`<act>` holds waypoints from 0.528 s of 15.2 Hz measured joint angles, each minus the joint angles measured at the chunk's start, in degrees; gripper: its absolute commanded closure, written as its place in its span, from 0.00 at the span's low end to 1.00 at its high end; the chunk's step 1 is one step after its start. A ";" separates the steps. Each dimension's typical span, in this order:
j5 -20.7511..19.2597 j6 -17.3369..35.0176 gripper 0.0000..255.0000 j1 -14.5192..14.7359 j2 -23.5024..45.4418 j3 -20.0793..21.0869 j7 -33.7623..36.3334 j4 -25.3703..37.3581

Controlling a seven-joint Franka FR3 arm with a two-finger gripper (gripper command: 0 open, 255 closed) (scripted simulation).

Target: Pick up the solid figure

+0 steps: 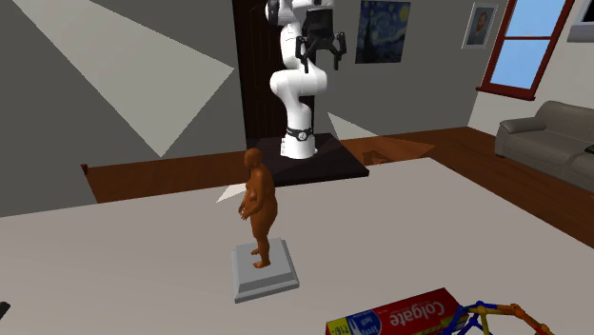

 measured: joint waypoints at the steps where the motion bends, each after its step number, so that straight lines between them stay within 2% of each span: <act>1: 0.00 0.00 0.00 0.00 0.00 0.00 0.00 0.00; 8: -0.95 6.16 0.00 -0.73 11.83 -5.51 -5.88 5.75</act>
